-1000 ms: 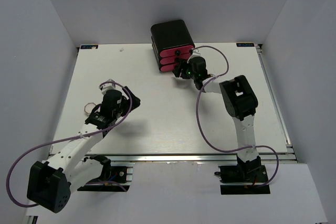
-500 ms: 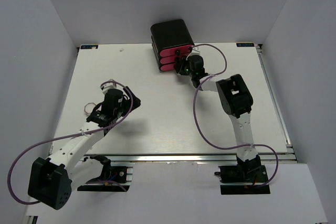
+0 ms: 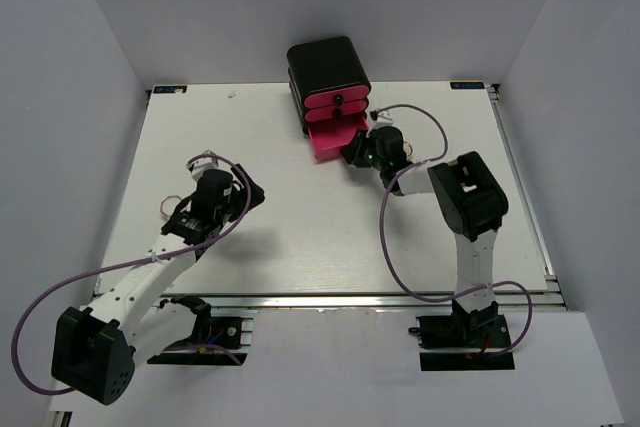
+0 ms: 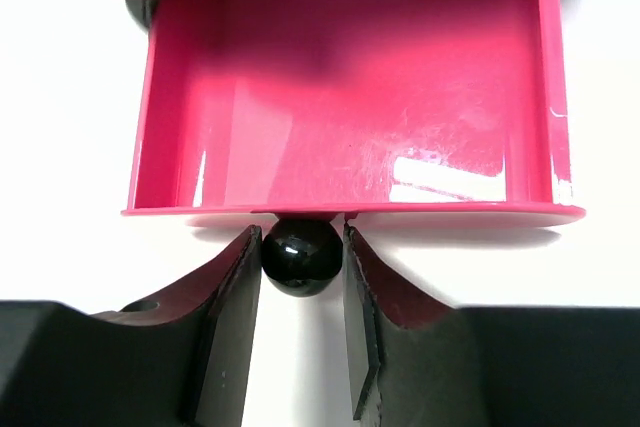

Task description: Organize the makeup

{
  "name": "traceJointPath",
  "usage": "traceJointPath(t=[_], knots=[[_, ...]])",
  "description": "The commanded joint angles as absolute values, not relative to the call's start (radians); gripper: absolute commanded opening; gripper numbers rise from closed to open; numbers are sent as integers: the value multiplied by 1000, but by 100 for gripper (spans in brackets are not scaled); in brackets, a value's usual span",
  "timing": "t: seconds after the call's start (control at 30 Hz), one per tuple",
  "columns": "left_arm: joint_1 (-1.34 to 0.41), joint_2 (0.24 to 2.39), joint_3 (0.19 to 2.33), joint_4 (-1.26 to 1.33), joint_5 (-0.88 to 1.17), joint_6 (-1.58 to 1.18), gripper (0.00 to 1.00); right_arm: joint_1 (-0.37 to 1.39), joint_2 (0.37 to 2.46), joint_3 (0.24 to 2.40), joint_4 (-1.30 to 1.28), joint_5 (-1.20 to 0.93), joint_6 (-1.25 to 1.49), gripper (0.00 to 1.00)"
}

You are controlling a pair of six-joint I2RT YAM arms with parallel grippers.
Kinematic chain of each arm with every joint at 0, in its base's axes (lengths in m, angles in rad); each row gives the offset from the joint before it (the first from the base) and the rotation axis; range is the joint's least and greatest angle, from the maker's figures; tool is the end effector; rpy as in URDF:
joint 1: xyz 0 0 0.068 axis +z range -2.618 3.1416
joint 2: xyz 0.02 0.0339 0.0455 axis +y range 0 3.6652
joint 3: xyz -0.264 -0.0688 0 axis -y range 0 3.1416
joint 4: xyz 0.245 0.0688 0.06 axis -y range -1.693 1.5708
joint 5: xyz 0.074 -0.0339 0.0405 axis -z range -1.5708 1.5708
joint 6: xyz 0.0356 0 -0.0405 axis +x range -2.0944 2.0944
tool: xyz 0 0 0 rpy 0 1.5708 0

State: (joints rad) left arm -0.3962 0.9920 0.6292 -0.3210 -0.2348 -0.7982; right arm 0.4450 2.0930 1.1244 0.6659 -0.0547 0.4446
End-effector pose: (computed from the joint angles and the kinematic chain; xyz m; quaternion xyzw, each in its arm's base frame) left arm 0.1971 -0.0735 0.2350 -0.2283 0.8689 -0.1521 0.4119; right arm 0.4003 0.1931 0.1417 -0.0164 0.8053 0.2747 0.5251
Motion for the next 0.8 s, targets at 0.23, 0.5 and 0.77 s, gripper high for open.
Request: traceJointPath(t=[0.23, 0.5, 0.77], knots=[[-295, 1046, 793, -679, -482, -825, 98, 436, 1947, 1017, 694, -140, 348, 89], [-54, 1224, 839, -808, -468, -756, 98, 433, 1815, 997, 503, -268, 217, 89], [159, 1390, 818, -641, -367, -552, 98, 385, 1640, 919, 342, -532, 66, 89]])
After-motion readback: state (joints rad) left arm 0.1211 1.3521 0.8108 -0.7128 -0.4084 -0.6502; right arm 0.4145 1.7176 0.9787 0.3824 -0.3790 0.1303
